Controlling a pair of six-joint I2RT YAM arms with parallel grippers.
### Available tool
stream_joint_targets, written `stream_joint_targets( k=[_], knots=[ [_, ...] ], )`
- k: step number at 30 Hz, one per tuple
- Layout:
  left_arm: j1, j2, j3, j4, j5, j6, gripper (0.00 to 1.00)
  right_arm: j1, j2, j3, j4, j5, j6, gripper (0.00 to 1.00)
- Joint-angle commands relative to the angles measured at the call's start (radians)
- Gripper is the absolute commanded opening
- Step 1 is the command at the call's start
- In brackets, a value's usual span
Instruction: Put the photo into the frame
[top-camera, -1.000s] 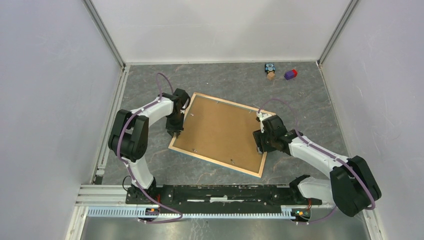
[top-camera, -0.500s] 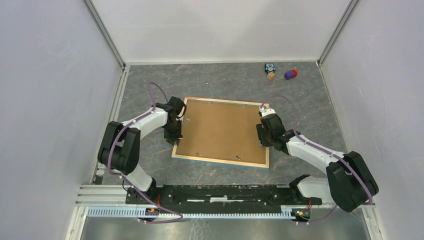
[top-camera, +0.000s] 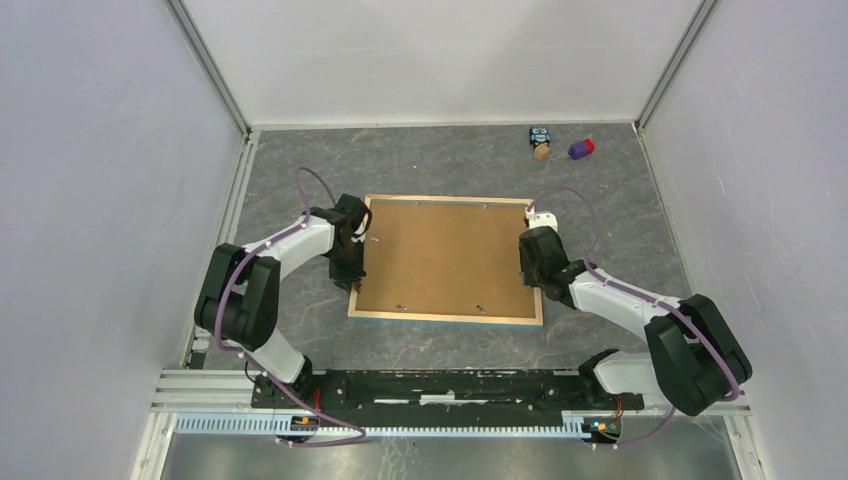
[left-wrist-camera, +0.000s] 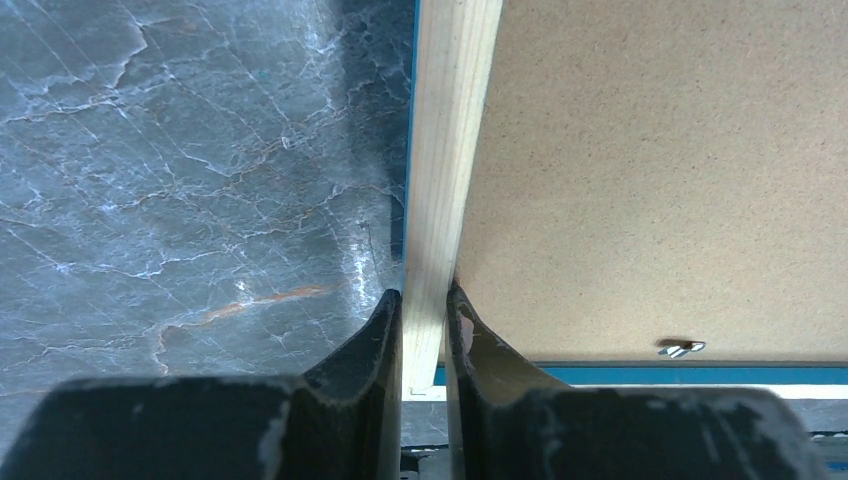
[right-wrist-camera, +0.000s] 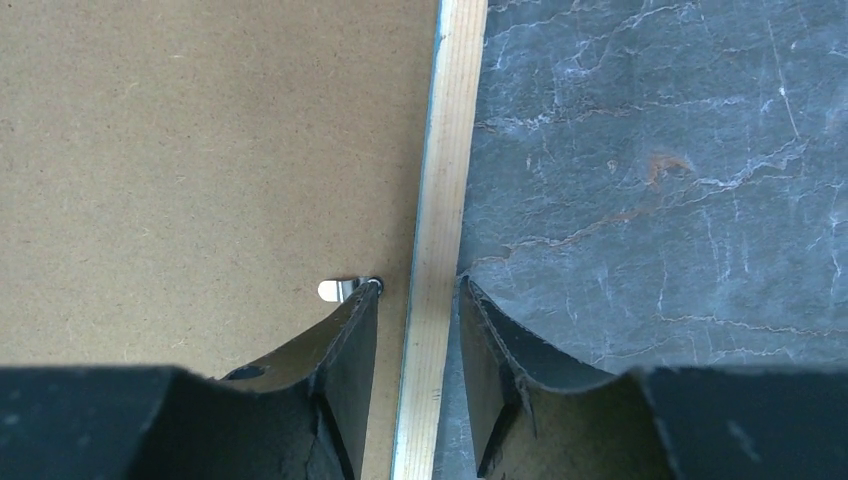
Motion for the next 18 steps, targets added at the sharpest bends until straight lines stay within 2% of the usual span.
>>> stream_joint_targets(
  k=[1, 5, 7, 14, 17, 18],
  knots=[
    [-0.006, 0.015, -0.038, 0.037, 0.067, -0.038, 0.02, -0.002, 0.018, 0.016, -0.026, 0.017, -0.005, 0.43],
    [-0.006, 0.010, -0.041, 0.035, 0.053, -0.044, 0.02, -0.002, -0.046, 0.062, -0.135, -0.016, 0.000, 0.54],
    [-0.005, 0.006, -0.039, 0.035, 0.044, -0.047, 0.02, -0.006, -0.015, 0.138, -0.246, -0.037, 0.031, 0.58],
    [-0.006, -0.004, -0.039, 0.038, 0.049, -0.054, 0.02, -0.006, 0.050, 0.256, -0.429, 0.057, 0.468, 0.60],
    [-0.006, -0.007, -0.040, 0.043, 0.067, -0.053, 0.02, -0.007, 0.093, 0.311, -0.462, 0.082, 0.551, 0.65],
    [-0.006, -0.008, -0.041, 0.041, 0.071, -0.054, 0.02, -0.008, 0.116, 0.333, -0.488, 0.082, 0.581, 0.70]
  ],
)
